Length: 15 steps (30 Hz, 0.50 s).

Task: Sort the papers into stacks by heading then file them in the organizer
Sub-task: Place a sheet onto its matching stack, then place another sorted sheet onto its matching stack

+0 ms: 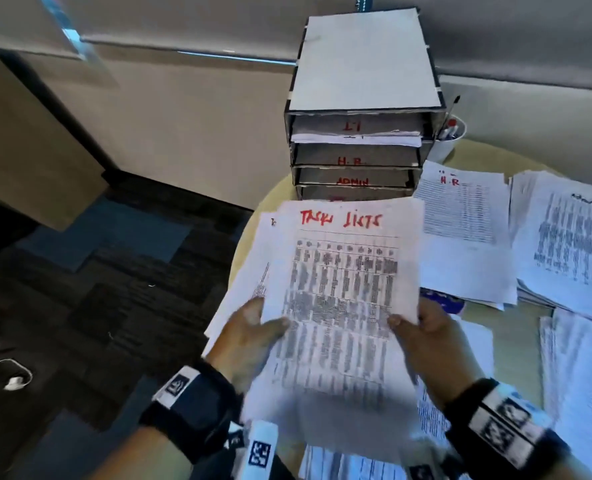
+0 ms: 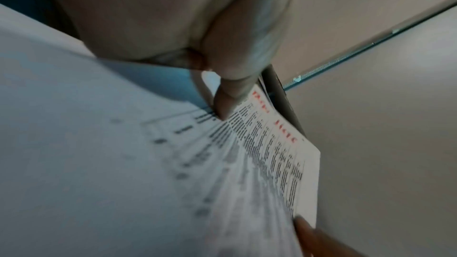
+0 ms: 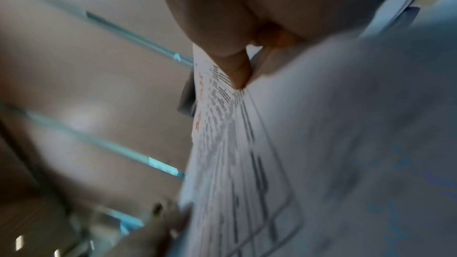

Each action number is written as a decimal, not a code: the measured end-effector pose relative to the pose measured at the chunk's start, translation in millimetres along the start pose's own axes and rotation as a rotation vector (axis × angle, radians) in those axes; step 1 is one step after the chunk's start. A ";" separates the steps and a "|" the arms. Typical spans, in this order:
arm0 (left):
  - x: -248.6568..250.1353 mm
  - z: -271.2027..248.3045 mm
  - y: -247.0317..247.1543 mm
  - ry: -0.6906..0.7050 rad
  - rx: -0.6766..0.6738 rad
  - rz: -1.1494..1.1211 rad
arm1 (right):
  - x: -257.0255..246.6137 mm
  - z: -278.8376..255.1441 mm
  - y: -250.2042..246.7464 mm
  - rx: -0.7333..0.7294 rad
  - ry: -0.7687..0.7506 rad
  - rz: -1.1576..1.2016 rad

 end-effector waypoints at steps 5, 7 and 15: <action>35.3 56.5 -56.2 0.138 0.265 0.368 | 20.9 -11.6 6.5 -0.133 -0.131 -0.477; 39.5 83.9 -65.6 0.158 0.289 0.586 | 37.2 -31.8 6.3 -0.276 -0.229 -0.751; 39.2 92.8 -38.4 0.217 0.527 1.052 | 109.1 -87.8 -18.3 -0.448 -0.226 -1.210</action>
Point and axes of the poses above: each hand's wrist, its own z-axis towards the middle knuckle, its own y-axis out of the palm, x = y × z, the point moved 9 cm from there along z, towards the middle knuckle, and after that the axes turned 12 degrees about x, right-handed, at the moved point
